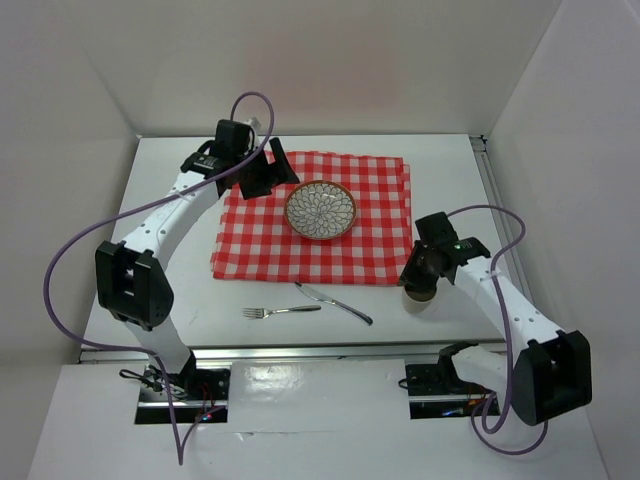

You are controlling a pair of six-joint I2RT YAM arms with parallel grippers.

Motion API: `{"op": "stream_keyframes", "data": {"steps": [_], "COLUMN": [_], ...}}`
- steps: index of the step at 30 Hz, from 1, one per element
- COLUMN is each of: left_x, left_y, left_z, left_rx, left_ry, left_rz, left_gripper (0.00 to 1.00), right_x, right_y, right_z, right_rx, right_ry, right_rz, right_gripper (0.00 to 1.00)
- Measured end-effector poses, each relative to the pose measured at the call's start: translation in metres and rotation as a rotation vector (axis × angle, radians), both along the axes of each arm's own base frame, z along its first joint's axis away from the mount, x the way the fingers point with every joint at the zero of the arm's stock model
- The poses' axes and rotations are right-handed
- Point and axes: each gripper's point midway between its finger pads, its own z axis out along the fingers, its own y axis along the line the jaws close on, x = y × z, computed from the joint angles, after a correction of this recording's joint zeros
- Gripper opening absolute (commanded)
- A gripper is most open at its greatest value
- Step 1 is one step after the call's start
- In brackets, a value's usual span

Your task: Set the dinner table for one person

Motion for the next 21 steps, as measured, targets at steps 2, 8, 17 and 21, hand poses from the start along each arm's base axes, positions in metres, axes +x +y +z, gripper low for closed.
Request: {"op": "stream_keyframes", "data": {"steps": [2, 8, 17, 21], "left_x": [-0.001, -0.002, -0.005, -0.009], "left_y": [0.0, 0.001, 0.005, 0.01], "left_z": [-0.001, -0.002, -0.007, -0.007], "left_rx": [0.002, 0.003, 0.005, 0.006], "left_ry": [0.004, 0.01, 0.025, 0.028], "left_rz": [0.0, 0.0, 0.001, 0.009], "left_gripper": [1.0, 1.0, 0.99, 0.98], "right_x": [-0.001, 0.01, 0.087, 0.15], "right_y": [0.001, -0.006, -0.003, 0.011], "right_z": [-0.005, 0.021, 0.152, 0.171], "right_rx": [-0.017, -0.103, -0.194, -0.259], "right_ry": [0.018, -0.04, -0.302, -0.37], "right_rz": [-0.005, -0.069, -0.03, 0.043], "right_gripper": [0.12, 0.0, 0.0, 0.0]}}
